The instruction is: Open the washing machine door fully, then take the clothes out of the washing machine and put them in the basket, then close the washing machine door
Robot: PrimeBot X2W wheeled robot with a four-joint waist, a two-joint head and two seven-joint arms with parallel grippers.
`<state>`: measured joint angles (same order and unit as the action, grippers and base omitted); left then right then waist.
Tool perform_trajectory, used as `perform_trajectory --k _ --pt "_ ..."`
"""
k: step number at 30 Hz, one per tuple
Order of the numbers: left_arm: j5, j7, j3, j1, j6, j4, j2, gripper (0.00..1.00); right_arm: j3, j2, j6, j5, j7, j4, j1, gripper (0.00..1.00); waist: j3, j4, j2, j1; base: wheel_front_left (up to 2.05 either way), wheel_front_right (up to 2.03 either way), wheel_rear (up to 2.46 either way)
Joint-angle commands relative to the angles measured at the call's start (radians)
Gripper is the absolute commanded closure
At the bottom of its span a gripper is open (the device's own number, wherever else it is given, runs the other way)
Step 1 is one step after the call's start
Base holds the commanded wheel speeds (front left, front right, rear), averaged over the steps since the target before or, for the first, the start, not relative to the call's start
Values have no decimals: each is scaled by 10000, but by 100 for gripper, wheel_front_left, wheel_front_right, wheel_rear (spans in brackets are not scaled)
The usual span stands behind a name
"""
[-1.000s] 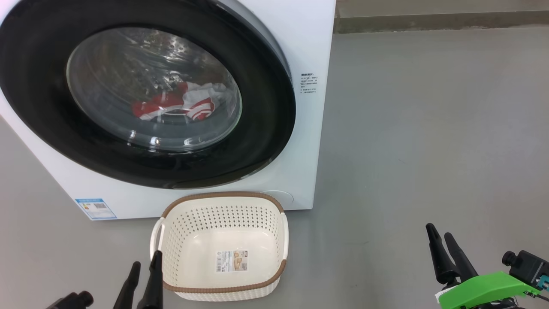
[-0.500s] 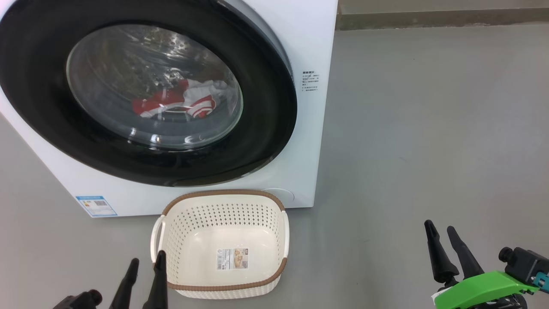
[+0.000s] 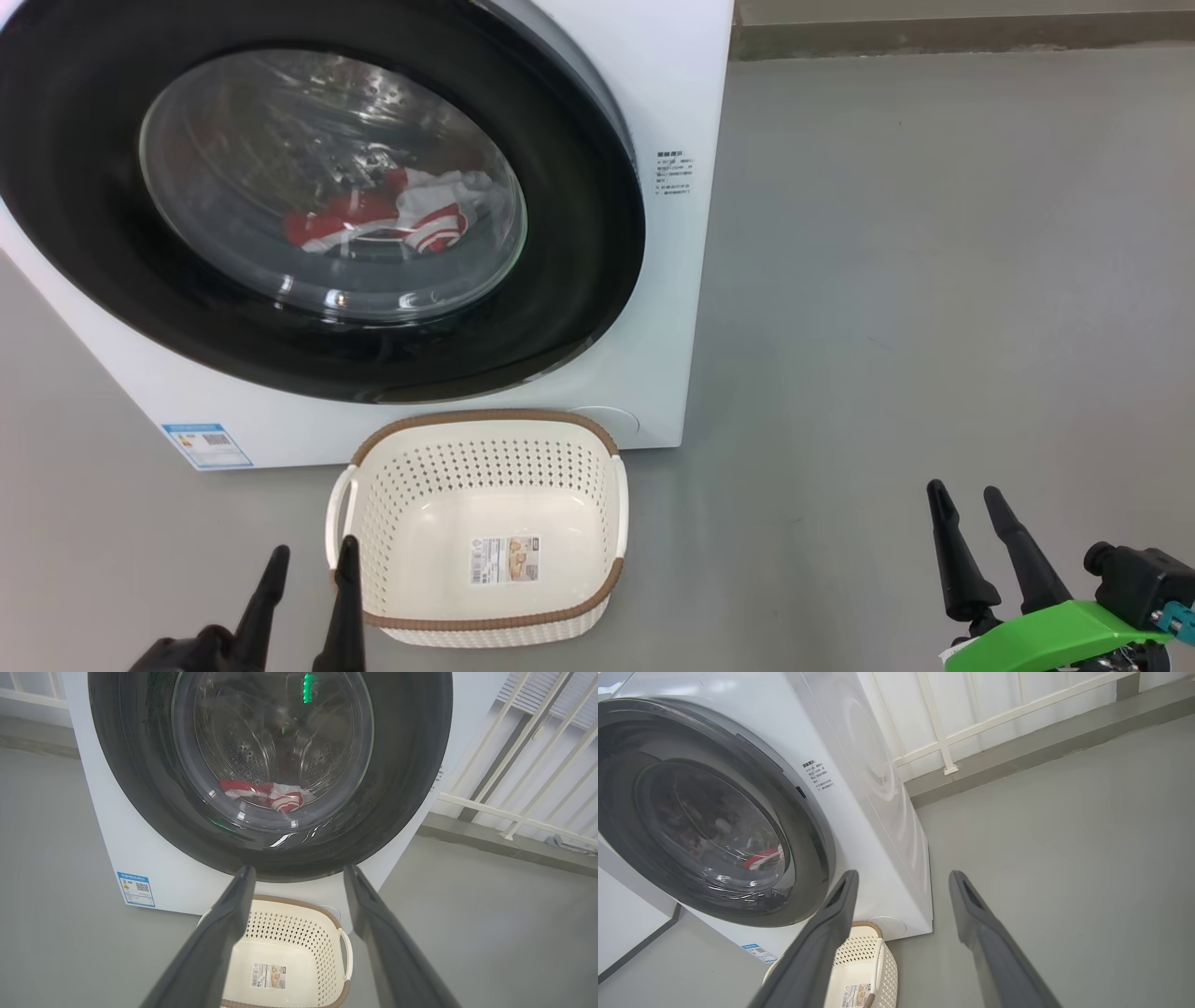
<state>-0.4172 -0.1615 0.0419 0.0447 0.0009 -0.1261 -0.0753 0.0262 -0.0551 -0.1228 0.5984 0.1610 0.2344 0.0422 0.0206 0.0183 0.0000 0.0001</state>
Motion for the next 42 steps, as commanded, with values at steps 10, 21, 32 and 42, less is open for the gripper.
perform_trajectory --k 10,21,32,42 --pt "1452 -405 -125 44 152 459 -232 0 -4 -85 -66 -1189 416 -578 126 0 59 5 0 0 0 0 0" --pt "2462 -732 -432 87 -123 339 -130 0 254 -27 -73 -2164 740 -815 312 0 153 26 0 0 0 0 0" --pt "3461 -1002 -720 305 -412 224 18 0 583 3 -79 -3002 1008 -1091 645 0 74 -8 0 -1 0 0 0" --pt "3472 -1002 -882 315 -649 121 141 0 672 30 -79 -2955 1008 -1252 704 0 52 -37 0 -1 0 0 0"
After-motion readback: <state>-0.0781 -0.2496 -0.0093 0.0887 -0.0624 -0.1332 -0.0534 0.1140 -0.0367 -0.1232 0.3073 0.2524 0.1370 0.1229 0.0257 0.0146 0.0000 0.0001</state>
